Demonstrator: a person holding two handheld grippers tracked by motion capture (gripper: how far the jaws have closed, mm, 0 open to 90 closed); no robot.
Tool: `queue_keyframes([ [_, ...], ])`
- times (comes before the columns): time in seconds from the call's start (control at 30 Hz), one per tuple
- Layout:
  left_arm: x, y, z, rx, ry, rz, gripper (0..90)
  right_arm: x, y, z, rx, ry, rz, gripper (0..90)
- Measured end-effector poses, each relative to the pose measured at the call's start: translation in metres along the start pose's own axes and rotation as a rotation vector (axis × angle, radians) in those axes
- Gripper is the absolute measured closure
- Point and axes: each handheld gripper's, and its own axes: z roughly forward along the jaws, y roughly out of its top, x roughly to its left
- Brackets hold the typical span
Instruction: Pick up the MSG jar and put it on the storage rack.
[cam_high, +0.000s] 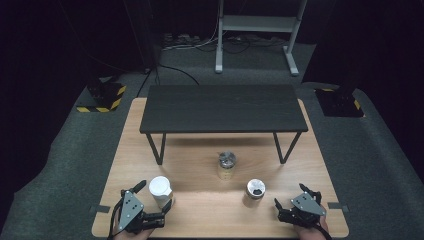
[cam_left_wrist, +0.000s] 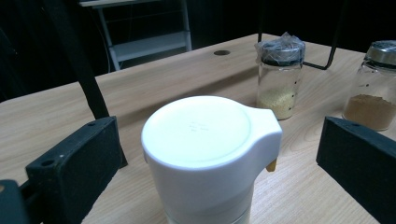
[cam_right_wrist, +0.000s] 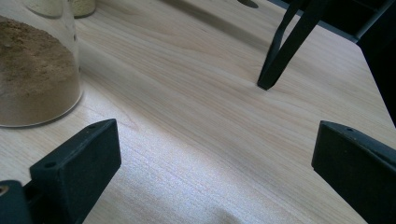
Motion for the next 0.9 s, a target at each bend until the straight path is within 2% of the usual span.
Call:
queue_keyframes([
  [0.23,-0.001,-0.006,0.005,0.015,-0.005,0.0,0.3,0.0,0.0,0.0,-0.001,-0.001,0.002,0.8],
  [0.33,-0.002,-0.009,0.007,0.018,0.0,0.011,0.3,0.0,0.0,0.0,-0.001,-0.001,-0.001,0.8],
  [0.53,-0.001,-0.014,0.011,0.024,-0.002,-0.014,0.3,0.0,0.0,0.0,-0.002,-0.001,0.001,0.8],
  [0.9,0.001,-0.021,0.017,0.044,0.001,-0.027,0.3,0.0,0.0,0.0,-0.004,-0.002,0.0,0.8],
])
